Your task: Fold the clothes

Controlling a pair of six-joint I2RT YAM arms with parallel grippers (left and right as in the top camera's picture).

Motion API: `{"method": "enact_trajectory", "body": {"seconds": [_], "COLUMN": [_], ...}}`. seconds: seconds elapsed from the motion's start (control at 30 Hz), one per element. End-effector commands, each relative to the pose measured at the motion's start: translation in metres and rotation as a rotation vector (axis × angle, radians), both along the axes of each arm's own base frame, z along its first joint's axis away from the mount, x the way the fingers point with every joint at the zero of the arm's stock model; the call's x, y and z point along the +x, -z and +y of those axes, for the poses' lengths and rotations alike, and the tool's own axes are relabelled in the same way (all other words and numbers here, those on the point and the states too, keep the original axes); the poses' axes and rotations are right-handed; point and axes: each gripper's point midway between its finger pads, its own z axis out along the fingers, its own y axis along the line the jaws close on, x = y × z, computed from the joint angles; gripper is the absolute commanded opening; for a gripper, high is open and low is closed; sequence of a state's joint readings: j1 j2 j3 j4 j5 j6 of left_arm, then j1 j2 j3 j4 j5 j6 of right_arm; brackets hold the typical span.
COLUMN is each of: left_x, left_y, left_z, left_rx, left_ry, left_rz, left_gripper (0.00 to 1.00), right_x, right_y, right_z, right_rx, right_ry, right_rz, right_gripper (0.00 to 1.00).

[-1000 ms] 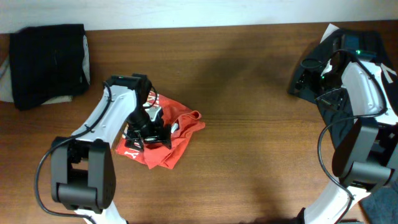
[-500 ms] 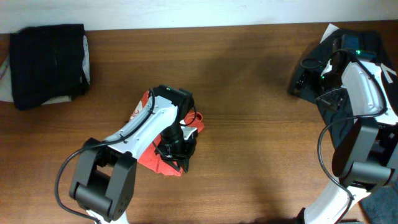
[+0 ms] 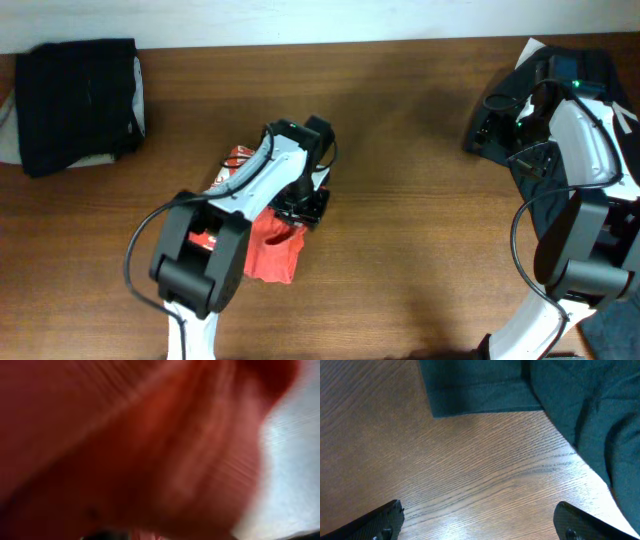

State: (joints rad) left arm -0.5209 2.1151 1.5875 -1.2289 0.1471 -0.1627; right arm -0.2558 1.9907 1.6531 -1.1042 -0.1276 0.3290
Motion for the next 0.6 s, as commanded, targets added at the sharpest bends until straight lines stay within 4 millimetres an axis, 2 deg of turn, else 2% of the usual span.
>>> {"method": "enact_trajectory", "body": {"seconds": [0.0, 0.07, 0.1, 0.23, 0.3, 0.37, 0.43, 0.57], "left_x": [-0.013, -0.016, -0.016, -0.017, 0.000, 0.028, 0.040, 0.060], "left_y": [0.014, 0.003, -0.009, -0.026, -0.033, -0.036, -0.036, -0.033], "left_z": [-0.012, -0.021, -0.031, -0.055, -0.051, -0.025, -0.010, -0.013], "left_rx": [-0.032, -0.038, -0.043, -0.063, -0.045, -0.001, -0.003, -0.020], "left_ry": [0.001, 0.021, 0.044, 0.107, 0.100, 0.003, -0.036, -0.036], "left_rz": [0.078, 0.083, 0.076, 0.034, -0.027, -0.083, -0.086, -0.165], "left_gripper": [0.24, 0.04, 0.00, 0.00, 0.06, 0.06, 0.06, 0.06], "right_x": [0.001, 0.001, 0.001, 0.001, 0.001, 0.001, 0.001, 0.001], "right_y": [-0.003, -0.003, -0.003, -0.003, -0.003, -0.003, -0.003, -0.003], "right_z": [-0.004, -0.004, -0.004, -0.004, -0.004, -0.004, -0.004, -0.004], "right_rx": [-0.010, -0.010, -0.010, -0.010, -0.010, -0.010, -0.010, -0.010], "right_ry": [0.008, 0.008, 0.008, 0.008, 0.008, 0.008, 0.008, 0.008], "right_rz": [-0.006, -0.006, -0.006, -0.006, -0.006, -0.006, -0.006, -0.006], "right_gripper": [0.99, 0.99, 0.99, 0.99, 0.99, 0.99, 0.99, 0.99]}}
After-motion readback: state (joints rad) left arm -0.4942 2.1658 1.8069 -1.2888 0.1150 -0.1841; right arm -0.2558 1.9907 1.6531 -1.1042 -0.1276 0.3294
